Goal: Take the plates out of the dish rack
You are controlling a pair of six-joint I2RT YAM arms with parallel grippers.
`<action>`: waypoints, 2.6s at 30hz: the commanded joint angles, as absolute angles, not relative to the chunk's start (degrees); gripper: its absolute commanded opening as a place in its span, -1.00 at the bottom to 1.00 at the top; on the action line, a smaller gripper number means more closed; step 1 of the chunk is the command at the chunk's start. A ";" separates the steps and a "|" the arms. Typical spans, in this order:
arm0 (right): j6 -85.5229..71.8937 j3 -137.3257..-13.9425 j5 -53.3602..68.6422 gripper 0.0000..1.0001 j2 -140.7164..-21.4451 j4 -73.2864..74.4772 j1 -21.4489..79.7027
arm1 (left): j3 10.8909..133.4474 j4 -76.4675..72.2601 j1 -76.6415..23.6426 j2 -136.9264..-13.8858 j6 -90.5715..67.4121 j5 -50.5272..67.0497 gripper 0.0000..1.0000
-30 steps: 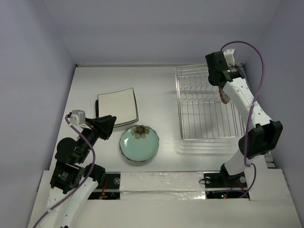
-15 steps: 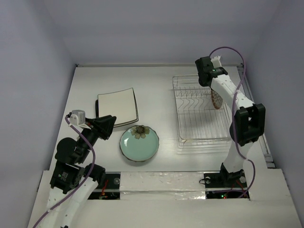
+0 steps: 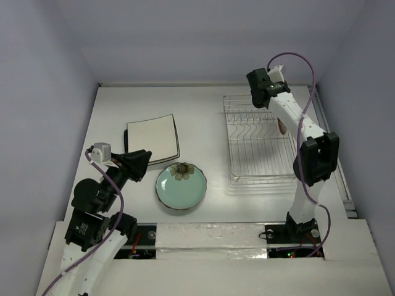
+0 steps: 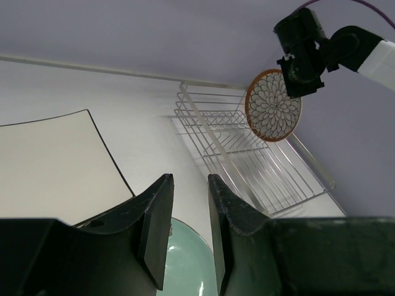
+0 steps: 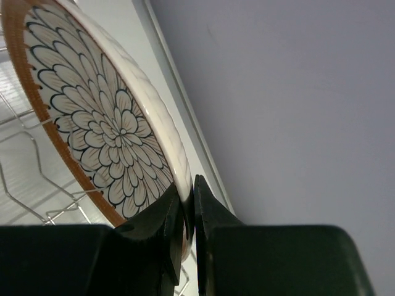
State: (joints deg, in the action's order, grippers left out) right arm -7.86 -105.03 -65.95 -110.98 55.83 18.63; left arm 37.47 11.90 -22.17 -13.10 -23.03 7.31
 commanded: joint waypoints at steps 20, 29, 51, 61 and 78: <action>-22.39 -81.90 -20.17 -1.00 -65.50 32.98 30.31 | 38.06 10.37 -22.59 -14.59 -22.85 6.07 -0.38; -38.66 -52.22 11.60 -1.00 -54.23 4.58 38.05 | 38.50 10.98 -22.59 -15.64 -22.59 3.25 0.41; -44.21 -49.22 18.98 -1.00 -83.58 -11.86 48.43 | 38.50 11.95 -22.59 -17.14 -23.03 0.53 0.84; -44.91 -47.99 19.95 -0.79 -87.97 -12.92 49.48 | 38.41 11.95 -22.59 -16.44 -23.20 0.61 0.85; -40.00 -50.71 7.83 0.46 -83.76 2.18 50.54 | 38.67 11.87 -22.59 -16.44 -22.85 0.97 0.87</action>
